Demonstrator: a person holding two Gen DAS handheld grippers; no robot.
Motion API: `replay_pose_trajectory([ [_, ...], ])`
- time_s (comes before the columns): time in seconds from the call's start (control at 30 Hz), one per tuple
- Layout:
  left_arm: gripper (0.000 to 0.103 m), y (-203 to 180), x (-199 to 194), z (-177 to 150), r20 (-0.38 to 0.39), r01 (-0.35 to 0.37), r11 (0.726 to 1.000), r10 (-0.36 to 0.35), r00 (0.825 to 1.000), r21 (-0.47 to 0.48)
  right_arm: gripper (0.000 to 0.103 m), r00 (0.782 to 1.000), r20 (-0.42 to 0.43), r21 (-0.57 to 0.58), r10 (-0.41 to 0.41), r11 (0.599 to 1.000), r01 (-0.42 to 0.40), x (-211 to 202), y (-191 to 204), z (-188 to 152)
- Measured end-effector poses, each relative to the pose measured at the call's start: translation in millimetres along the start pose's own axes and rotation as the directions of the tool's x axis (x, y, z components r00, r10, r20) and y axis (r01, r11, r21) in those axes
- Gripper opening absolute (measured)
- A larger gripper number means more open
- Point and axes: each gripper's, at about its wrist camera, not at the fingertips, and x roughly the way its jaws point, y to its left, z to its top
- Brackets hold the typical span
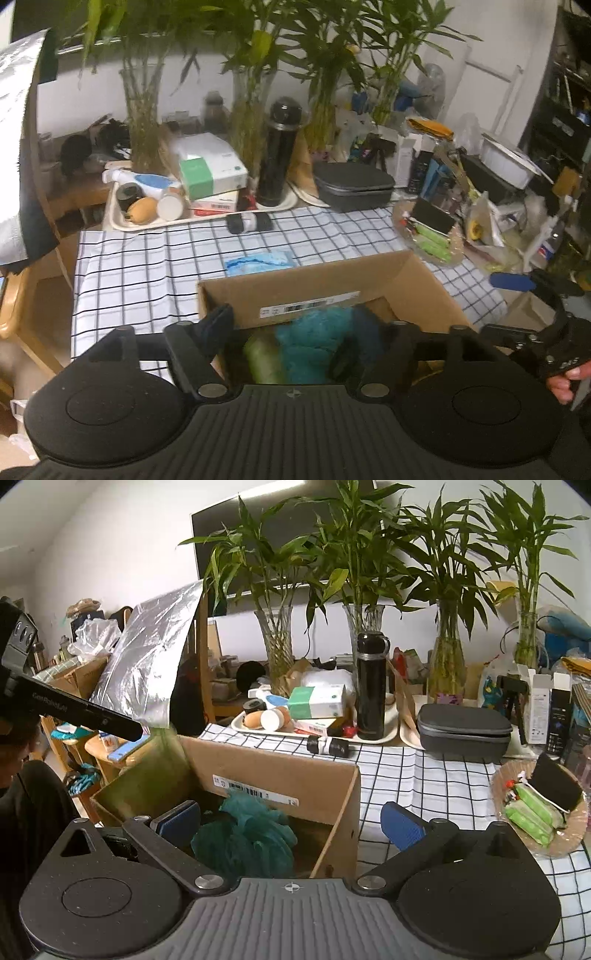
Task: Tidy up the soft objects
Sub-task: 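Open the right tool to drop the sponge while the left tool releases the wipes in the box, then withdraw the left tool from the box toward the light blue wipes pouch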
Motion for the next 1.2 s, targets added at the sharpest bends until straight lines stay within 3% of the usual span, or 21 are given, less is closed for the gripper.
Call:
replay_pose_trajectory([
  [0.13,0.071,5,-1,-12,-0.007,-0.055,0.998,0.055,0.998,0.019,0.103,1.000,-0.014,-0.016,-0.013,1.000,0.013,2,2,-1],
  [0.37,0.071,19,-5,-28,-0.010,-0.084,0.996,0.085,0.996,0.019,0.103,0.999,-0.038,-0.038,-0.026,0.999,0.025,6,5,-3],
  [1.2,0.071,34,12,-51,-0.069,-0.056,0.998,0.056,0.996,0.009,0.103,0.983,-0.163,-0.013,-0.088,0.996,0.087,32,0,-5],
])
